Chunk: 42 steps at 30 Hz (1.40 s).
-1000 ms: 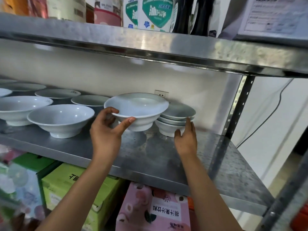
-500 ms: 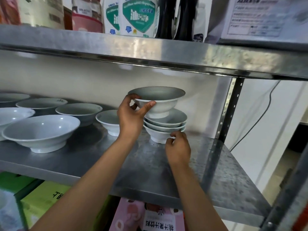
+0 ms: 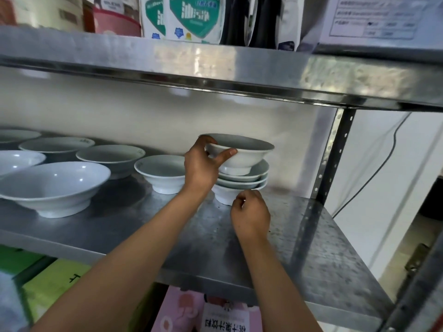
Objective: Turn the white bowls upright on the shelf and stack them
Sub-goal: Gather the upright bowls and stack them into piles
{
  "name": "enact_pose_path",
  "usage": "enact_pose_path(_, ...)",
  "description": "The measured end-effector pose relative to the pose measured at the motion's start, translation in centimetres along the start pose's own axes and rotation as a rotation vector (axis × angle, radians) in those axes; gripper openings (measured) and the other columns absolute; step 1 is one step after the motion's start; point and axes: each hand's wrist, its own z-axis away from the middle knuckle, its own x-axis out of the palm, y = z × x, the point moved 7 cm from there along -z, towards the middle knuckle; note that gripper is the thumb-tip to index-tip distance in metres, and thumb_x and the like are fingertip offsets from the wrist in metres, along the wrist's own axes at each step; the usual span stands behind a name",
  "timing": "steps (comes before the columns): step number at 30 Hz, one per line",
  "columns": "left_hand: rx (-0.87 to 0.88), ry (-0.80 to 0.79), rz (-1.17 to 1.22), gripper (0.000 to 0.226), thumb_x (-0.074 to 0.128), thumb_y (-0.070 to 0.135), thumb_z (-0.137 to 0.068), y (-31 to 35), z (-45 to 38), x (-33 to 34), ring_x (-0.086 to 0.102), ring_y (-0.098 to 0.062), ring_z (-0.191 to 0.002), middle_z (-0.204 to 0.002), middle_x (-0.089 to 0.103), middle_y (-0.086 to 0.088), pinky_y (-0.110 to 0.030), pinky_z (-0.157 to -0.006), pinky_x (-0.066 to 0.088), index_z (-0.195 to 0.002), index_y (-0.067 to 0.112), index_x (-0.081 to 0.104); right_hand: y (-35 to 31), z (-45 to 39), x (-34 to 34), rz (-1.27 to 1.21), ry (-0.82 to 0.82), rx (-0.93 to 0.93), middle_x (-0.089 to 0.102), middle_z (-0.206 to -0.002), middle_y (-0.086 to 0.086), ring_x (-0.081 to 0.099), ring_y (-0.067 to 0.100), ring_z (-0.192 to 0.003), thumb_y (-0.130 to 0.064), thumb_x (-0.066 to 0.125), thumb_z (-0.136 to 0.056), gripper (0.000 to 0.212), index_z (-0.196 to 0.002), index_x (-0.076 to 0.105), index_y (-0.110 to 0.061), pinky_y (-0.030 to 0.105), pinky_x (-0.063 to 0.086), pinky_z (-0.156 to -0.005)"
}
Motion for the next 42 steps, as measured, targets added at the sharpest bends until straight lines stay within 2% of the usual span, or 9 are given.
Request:
enact_pose_path(11,-0.005,-0.128,-0.480,0.053,0.070,0.066,-0.065,-2.4,0.2,1.7,0.060,-0.027,-0.090,-0.089,0.068,-0.004,-0.036,-0.075,0.052,-0.096,0.024,0.059,0.1,-0.2,-0.3,0.019,-0.023,0.034,0.062,-0.101,0.004,0.060,0.023,-0.089,-0.021,0.048,-0.090,0.017,-0.094,0.061,-0.012,0.030,0.046,-0.072)
enact_pose_path(17,0.080,-0.269,-0.430,0.039,0.061,0.042,-0.088,-3.2,1.0,2.4,0.062,-0.025,-0.097,-0.110,0.065,-0.009,-0.029,-0.084,0.050,-0.116,0.016,0.062,-0.4,-0.2,-0.2,0.000,-0.031,-0.056,0.062,-0.101,0.003,0.059,0.024,-0.092,-0.020,0.050,-0.089,0.012,-0.094,0.059,-0.014,0.030,0.043,-0.072)
enact_pose_path(19,0.085,-0.371,-0.437,0.049,0.056,0.038,-0.092,-4.1,1.9,2.4,0.055,-0.025,-0.114,-0.133,0.053,-0.010,-0.028,-0.094,0.044,-0.136,0.018,0.048,-0.4,-0.2,-0.3,-0.013,-0.022,-0.065,0.063,-0.100,0.003,0.059,0.024,-0.090,-0.020,0.051,-0.088,0.011,-0.093,0.059,-0.016,0.031,0.043,-0.071)
enact_pose_path(22,0.082,-0.463,-0.506,0.072,0.049,0.044,-0.094,-4.6,3.4,1.6,0.019,-0.024,-0.144,-0.158,0.015,-0.009,-0.038,-0.115,0.026,-0.151,0.024,0.011,-0.7,0.2,-0.4,-0.024,-0.016,-0.088,0.064,-0.100,0.002,0.060,0.024,-0.089,-0.019,0.052,-0.088,0.011,-0.095,0.060,-0.017,0.031,0.045,-0.071)
enact_pose_path(24,0.143,-0.420,-0.500,0.078,0.048,0.044,-0.094,-3.9,3.9,-0.3,0.003,-0.019,-0.147,-0.160,0.001,-0.005,-0.035,-0.117,0.016,-0.151,0.022,0.000,-1.1,0.5,-0.7,-0.076,0.005,-0.088,0.066,-0.101,0.002,0.062,0.025,-0.089,-0.018,0.054,-0.088,0.014,-0.101,0.060,-0.017,0.032,0.047,-0.073)
enact_pose_path(29,0.263,-0.329,-0.537,0.072,0.045,0.037,-0.097,-2.2,4.0,-6.7,-0.003,-0.013,-0.147,-0.161,-0.004,0.003,-0.030,-0.117,0.010,-0.152,0.022,0.000,-4.7,1.6,-1.1,-0.203,0.108,-0.080,0.067,-0.104,-0.003,0.063,0.017,-0.090,-0.016,0.056,-0.087,0.025,-0.111,0.056,-0.020,0.026,0.044,-0.074)
enact_pose_path(33,0.287,-0.273,-0.521,0.071,0.050,0.026,-0.096,-2.1,3.6,-12.6,-0.001,-0.013,-0.147,-0.160,0.003,0.000,-0.031,-0.119,0.011,-0.152,0.018,0.008,-10.3,3.6,2.5,-0.330,0.022,-0.056,0.064,-0.103,-0.009,0.061,0.011,-0.091,-0.014,0.056,-0.085,0.029,-0.111,0.054,-0.026,0.030,0.050,-0.081)
enact_pose_path(38,0.264,-0.187,-0.528,0.067,0.050,0.026,-0.095,-2.8,2.9,-21.8,-0.003,-0.003,-0.145,-0.159,0.007,0.005,-0.010,-0.112,-0.002,-0.151,0.021,0.013,-18.3,5.9,7.3,-0.466,-0.071,-0.060,0.064,-0.098,-0.006,0.062,0.012,-0.085,-0.012,0.059,-0.086,0.026,-0.107,0.058,-0.026,0.033,0.054,-0.079)
enact_pose_path(42,0.235,-0.114,-0.516,0.061,0.047,0.027,-0.095,-3.3,1.5,-29.4,0.004,-0.003,-0.144,-0.158,0.017,0.004,-0.007,-0.111,0.001,-0.150,0.018,0.022,-23.7,8.0,10.7,-0.552,-0.215,-0.043,0.066,-0.090,-0.015,0.061,-0.002,-0.079,-0.011,0.060,-0.087,0.024,-0.095,0.060,-0.034,0.017,0.049,-0.074)
